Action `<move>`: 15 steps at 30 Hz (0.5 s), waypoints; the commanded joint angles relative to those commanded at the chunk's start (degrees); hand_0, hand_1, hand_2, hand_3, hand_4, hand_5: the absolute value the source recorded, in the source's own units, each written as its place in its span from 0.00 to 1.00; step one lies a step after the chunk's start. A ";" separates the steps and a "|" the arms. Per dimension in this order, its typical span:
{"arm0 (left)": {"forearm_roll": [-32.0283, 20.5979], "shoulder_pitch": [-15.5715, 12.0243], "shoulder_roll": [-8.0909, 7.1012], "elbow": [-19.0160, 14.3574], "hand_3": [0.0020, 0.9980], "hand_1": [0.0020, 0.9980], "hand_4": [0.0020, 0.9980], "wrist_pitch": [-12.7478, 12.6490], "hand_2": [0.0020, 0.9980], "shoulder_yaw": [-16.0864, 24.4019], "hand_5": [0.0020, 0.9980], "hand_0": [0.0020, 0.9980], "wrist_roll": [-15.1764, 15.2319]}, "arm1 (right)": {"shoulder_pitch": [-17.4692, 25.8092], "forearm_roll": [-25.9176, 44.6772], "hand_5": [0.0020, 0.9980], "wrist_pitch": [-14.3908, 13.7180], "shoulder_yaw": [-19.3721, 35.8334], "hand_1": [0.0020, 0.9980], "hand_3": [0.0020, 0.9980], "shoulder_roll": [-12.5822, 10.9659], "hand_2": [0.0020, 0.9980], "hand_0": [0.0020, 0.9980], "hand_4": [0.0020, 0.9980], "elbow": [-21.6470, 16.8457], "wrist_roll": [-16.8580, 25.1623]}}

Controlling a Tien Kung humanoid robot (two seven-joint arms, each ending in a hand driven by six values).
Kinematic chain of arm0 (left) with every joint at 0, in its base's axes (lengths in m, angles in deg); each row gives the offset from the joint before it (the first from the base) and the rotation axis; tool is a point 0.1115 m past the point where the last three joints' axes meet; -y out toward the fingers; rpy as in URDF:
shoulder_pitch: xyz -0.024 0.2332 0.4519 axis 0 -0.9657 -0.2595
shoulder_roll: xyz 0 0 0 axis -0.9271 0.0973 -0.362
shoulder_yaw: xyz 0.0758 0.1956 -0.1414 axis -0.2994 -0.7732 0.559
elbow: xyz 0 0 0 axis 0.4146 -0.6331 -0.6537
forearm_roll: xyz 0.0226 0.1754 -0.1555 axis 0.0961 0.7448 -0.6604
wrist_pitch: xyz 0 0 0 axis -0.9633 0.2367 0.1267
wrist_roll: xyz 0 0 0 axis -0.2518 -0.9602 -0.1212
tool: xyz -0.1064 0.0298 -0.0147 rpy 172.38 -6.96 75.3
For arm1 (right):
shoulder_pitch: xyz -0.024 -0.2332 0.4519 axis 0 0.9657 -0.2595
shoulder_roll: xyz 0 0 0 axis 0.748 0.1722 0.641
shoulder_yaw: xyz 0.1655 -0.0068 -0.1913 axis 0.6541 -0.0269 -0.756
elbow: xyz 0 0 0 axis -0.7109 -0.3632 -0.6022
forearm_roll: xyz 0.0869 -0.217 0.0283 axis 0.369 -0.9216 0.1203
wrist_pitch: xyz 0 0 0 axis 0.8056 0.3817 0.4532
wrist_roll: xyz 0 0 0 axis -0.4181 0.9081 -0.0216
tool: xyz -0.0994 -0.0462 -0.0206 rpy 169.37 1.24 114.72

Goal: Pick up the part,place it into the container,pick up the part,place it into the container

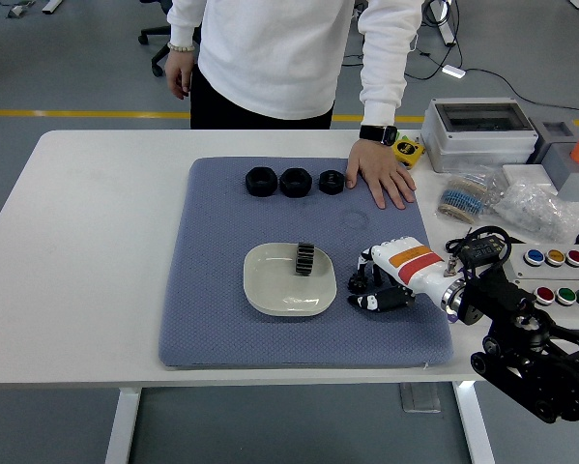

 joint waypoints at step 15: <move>0.03 -0.05 0.00 0.00 0.59 0.72 0.65 0.05 0.69 -0.05 0.62 0.77 -0.03 | 0.05 0.37 0.59 -1.44 0.46 0.04 0.32 -0.18 0.16 0.00 0.77 -0.15 0.89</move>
